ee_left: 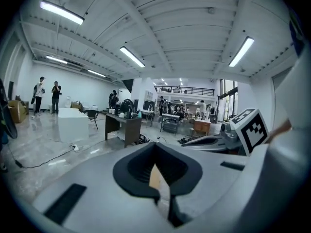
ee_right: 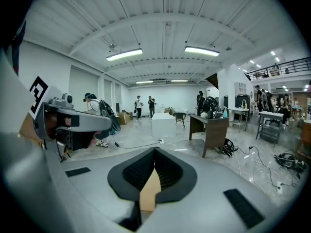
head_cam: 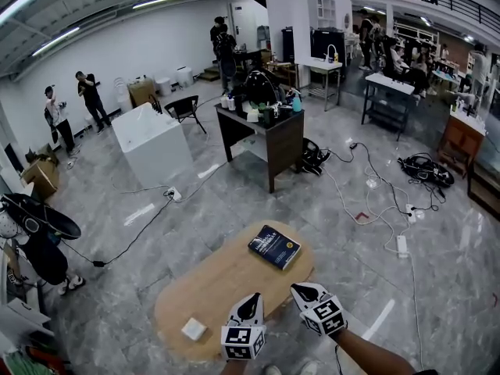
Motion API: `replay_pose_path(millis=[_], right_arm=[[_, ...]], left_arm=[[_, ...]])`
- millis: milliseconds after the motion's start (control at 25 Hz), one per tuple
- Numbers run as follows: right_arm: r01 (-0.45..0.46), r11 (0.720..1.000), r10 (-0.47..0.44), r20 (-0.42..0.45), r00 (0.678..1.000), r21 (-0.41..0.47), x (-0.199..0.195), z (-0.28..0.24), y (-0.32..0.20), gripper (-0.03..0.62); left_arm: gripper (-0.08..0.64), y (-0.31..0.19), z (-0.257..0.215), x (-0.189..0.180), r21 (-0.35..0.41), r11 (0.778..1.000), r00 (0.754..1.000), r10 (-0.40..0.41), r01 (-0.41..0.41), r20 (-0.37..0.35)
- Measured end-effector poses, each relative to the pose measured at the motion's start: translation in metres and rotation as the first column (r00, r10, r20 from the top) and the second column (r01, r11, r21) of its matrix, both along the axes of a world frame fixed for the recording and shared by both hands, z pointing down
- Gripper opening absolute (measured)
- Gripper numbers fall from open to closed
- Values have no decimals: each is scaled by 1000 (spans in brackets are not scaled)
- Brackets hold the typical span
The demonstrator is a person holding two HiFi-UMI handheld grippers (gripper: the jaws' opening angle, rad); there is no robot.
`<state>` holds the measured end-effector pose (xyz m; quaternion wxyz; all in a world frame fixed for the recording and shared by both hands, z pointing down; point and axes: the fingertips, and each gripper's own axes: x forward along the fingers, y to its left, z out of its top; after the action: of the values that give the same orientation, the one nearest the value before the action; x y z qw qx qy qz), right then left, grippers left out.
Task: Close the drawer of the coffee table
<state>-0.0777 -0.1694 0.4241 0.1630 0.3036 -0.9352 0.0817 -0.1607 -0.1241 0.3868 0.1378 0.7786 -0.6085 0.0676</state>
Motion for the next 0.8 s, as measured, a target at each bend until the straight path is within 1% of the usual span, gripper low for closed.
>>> replay_pose_path(millis=[120, 240, 440, 640, 800], right_arm=[[2, 1000, -2, 11, 1000, 27, -5, -15, -1, 12], [7, 999, -8, 25, 1000, 54, -13, -29, 1, 12], [-3, 995, -2, 53, 999, 96, -29, -51, 4, 12], [-16, 992, 7, 80, 997, 122, -44, -65, -2, 12], [-22, 988, 7, 102, 995, 150, -55, -81, -2, 12]], left_arm=[[2, -4, -17, 0, 30, 999, 1000, 21, -21, -15], [2, -5, -28, -3, 50, 998, 999, 39, -39, -14], [2, -3, -41, -20, 77, 996, 999, 48, -46, -16], [2, -7, -50, -35, 97, 993, 998, 63, -63, 3], [2, -10, -63, -43, 127, 990, 998, 67, -68, 13]])
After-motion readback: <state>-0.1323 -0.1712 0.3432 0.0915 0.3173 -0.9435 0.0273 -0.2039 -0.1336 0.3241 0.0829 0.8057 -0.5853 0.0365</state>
